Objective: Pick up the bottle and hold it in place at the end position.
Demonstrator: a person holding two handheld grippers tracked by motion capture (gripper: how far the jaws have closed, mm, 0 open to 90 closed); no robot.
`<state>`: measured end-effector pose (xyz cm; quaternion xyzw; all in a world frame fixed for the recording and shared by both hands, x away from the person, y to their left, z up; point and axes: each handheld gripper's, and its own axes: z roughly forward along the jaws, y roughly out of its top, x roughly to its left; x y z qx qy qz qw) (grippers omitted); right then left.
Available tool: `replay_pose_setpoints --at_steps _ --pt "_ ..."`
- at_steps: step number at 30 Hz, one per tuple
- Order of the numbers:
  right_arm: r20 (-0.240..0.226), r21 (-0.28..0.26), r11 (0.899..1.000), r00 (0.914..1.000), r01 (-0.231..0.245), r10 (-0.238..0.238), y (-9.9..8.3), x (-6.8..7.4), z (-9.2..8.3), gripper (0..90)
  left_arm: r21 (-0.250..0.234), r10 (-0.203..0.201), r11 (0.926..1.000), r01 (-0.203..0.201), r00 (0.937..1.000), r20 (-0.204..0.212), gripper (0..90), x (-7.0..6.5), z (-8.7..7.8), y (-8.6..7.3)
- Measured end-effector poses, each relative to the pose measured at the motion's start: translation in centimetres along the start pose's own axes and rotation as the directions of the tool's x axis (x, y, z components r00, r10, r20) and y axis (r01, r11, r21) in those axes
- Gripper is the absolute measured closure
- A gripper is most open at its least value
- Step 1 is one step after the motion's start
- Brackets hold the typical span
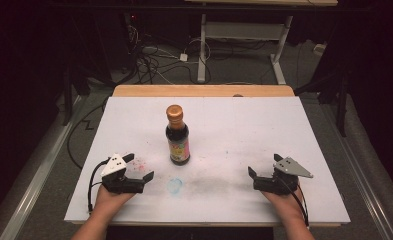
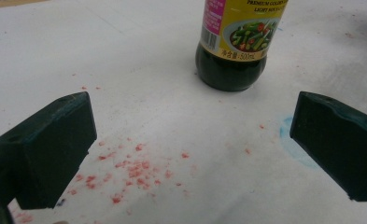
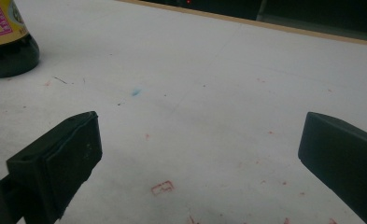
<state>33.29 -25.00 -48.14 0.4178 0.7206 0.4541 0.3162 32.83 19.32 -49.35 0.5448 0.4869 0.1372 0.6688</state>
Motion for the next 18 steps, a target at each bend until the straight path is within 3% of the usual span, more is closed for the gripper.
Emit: replay_pose_setpoints --at_steps 7,15,18 --pt "-0.013 0.007 1.0 0.9999 -0.011 0.011 0.01 -0.08 0.06 0.2 -0.012 -0.006 0.9999 0.006 1.0 -0.005 0.0 0.03 -0.06 0.03" --pt "-0.016 -0.014 1.0 0.9998 0.014 -0.014 -0.08 0.06 -0.12 0.2 -0.015 -0.008 0.9999 0.007 0.9999 -0.014 0.0 0.08 -0.02 0.07" --pt "-0.016 -0.019 1.0 0.9999 -0.005 0.005 -0.12 -0.04 -0.19 0.2 -0.018 -0.011 0.9998 0.011 0.9998 -0.015 0.0 0.06 -0.03 0.11"
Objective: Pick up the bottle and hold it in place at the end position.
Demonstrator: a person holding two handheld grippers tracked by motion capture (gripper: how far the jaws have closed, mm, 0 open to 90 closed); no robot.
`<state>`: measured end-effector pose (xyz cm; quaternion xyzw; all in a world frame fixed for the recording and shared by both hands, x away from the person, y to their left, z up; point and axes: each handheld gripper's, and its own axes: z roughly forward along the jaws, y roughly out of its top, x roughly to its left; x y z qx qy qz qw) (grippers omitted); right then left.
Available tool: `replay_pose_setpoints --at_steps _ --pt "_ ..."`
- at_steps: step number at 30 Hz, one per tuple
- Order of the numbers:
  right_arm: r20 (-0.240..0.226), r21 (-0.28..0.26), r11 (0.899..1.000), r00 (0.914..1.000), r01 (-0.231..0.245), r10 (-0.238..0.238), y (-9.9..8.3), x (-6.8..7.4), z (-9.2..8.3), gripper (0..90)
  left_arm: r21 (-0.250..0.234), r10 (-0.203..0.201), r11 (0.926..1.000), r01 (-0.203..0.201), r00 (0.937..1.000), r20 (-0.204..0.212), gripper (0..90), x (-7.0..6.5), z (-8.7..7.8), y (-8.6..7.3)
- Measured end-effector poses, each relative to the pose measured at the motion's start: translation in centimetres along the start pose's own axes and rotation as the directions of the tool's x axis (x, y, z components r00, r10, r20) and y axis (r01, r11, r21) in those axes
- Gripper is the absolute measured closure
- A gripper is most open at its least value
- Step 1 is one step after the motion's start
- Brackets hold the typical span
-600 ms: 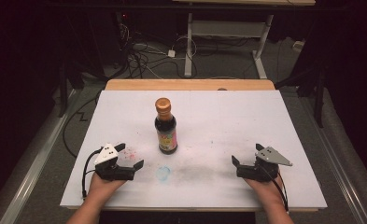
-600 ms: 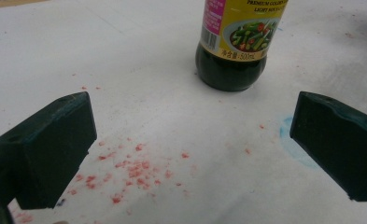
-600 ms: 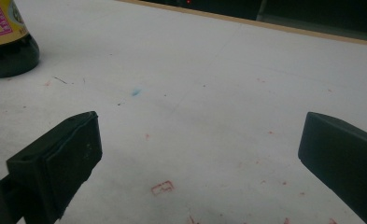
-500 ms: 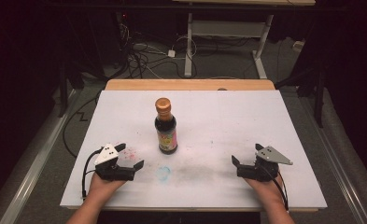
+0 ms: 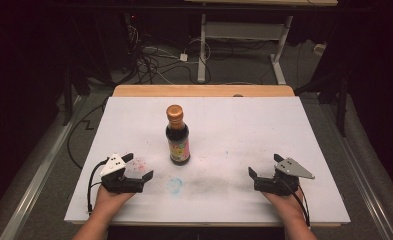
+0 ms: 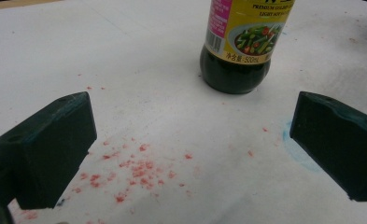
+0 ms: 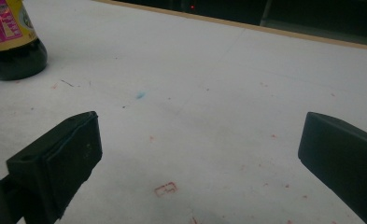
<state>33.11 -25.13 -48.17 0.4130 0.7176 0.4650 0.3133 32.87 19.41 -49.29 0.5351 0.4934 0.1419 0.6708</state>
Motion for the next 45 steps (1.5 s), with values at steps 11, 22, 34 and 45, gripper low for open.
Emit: replay_pose_setpoints --at_steps 11,22,34,45 --pt "0.001 0.009 1.0 0.9998 0.02 -0.02 0.0 0.2 0.1 0.2 -0.009 -0.002 1.0 0.002 0.9992 0.04 0.0 -1.3 1.1 0.7" --pt "-0.005 0.017 0.999 0.9991 0.041 -0.041 0.2 0.3 0.1 0.2 0.015 -0.052 0.9986 0.051 0.9944 0.092 0.0 -2.8 2.9 1.3" --pt "-0.021 -0.001 1.0 0.9994 0.027 -0.027 0.7 0.2 -0.4 0.2 0.027 -0.039 0.999 0.036 0.9897 0.137 0.0 -4.4 6.1 1.8" --pt "-0.016 -0.006 1.0 0.9995 0.026 -0.026 0.6 0.1 -0.8 0.2 0.044 -0.027 0.9988 0.02 0.9874 0.156 2.3 -6.0 8.9 2.1"
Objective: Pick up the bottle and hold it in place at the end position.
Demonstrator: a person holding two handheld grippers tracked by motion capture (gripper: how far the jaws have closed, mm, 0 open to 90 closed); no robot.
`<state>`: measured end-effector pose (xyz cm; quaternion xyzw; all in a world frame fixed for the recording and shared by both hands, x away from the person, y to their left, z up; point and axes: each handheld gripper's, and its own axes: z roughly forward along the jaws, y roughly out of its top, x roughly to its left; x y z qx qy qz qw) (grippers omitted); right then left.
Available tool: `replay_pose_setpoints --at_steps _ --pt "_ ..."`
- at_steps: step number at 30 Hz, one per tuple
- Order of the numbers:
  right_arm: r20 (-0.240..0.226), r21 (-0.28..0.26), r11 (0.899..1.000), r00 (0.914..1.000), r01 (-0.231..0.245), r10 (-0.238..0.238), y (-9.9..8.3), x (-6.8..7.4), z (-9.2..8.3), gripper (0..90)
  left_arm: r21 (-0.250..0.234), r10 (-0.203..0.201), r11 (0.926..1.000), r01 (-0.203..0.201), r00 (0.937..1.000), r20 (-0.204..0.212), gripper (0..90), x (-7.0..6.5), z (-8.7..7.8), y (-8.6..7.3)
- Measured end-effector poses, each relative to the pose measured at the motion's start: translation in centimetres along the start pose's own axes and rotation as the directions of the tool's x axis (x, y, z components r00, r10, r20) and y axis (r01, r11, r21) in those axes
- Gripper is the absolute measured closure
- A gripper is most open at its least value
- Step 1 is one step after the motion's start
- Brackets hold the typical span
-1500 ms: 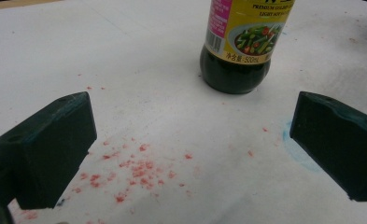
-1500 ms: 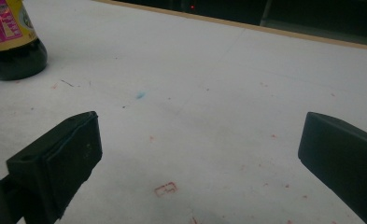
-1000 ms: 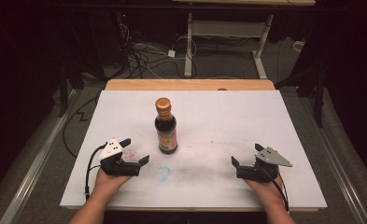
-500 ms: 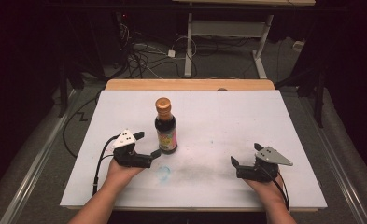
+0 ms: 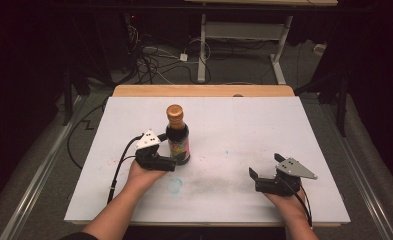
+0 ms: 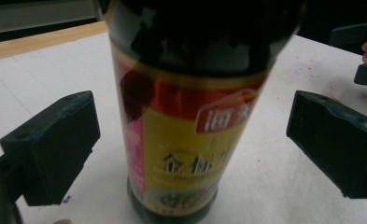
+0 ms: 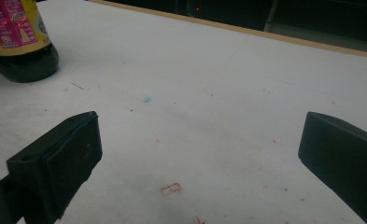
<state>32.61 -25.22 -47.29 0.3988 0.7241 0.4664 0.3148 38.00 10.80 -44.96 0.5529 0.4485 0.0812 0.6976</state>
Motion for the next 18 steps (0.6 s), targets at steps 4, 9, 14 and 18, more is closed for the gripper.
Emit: replay_pose_setpoints --at_steps 4,9,14,18 --pt "0.0 -0.002 1.0 1.0 0.0 0.0 0.0 0.0 -0.1 0.2 0.002 -0.002 1.0 0.002 1.0 -0.002 7.2 -0.2 0.7 0.1" --pt "0.003 -0.002 1.0 1.0 -0.001 0.001 -0.1 -0.1 -0.2 0.2 -0.014 0.015 0.9998 -0.015 0.9998 -0.011 14.1 -0.6 1.2 0.2" --pt "0.006 -0.007 1.0 1.0 -0.002 0.002 -0.1 -0.2 -0.3 0.2 -0.015 0.013 0.9998 -0.014 0.9996 -0.025 19.0 -0.5 1.6 0.4" --pt "0.008 -0.009 1.0 1.0 -0.001 0.001 -0.1 -0.2 -0.4 0.2 -0.023 0.013 0.9996 -0.014 0.9992 -0.037 26.1 -0.4 1.6 0.5"
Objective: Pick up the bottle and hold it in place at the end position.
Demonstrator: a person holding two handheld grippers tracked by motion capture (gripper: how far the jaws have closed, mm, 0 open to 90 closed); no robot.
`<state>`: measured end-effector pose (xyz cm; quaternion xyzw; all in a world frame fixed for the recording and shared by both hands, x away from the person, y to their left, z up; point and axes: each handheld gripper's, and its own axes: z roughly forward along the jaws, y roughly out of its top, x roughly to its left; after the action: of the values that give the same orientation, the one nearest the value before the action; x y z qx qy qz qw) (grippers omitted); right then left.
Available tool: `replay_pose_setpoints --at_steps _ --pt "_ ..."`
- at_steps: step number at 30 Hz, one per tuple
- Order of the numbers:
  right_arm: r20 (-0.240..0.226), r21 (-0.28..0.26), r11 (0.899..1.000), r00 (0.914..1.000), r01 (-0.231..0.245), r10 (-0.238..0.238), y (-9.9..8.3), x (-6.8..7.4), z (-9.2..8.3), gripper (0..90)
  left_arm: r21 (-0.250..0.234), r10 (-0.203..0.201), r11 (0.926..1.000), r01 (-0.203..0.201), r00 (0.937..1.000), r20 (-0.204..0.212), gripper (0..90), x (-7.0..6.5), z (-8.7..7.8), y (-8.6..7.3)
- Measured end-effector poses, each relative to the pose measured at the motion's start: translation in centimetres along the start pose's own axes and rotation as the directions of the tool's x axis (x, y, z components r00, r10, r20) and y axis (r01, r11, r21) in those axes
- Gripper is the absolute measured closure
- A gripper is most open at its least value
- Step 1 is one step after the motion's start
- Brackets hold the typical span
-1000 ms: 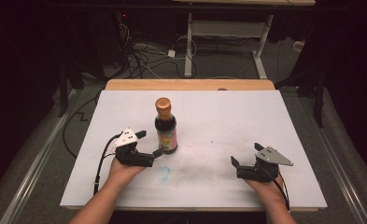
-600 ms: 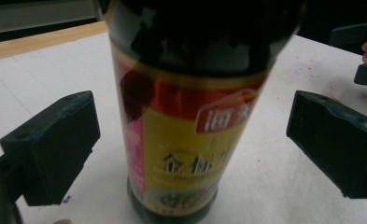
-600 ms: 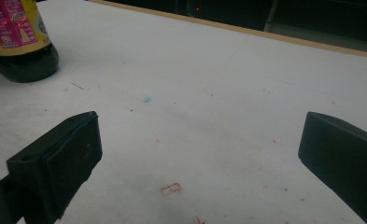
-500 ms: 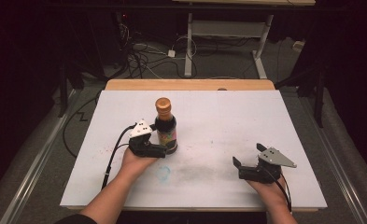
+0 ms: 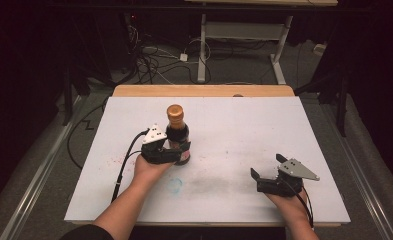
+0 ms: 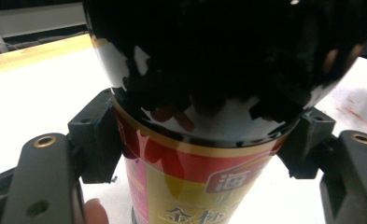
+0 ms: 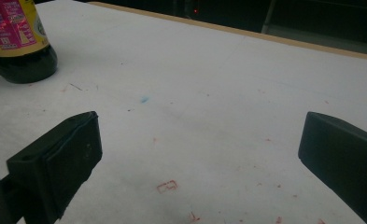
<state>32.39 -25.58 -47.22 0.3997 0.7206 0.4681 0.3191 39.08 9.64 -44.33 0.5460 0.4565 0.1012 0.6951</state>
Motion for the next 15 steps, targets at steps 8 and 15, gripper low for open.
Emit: replay_pose_setpoints --at_steps 8,15 --pt "-0.002 -0.003 1.0 1.0 -0.009 0.009 0.0 -0.08 -0.06 0.2 -0.009 0.039 0.9992 -0.039 0.9992 -0.008 28.4 -0.18 -0.04 -0.18" --pt "0.001 -0.01 1.0 0.9998 -0.018 0.018 -0.01 -0.28 -0.15 0.2 -0.012 0.038 0.9992 -0.039 0.9991 -0.016 28.8 -0.28 0.14 -0.08"
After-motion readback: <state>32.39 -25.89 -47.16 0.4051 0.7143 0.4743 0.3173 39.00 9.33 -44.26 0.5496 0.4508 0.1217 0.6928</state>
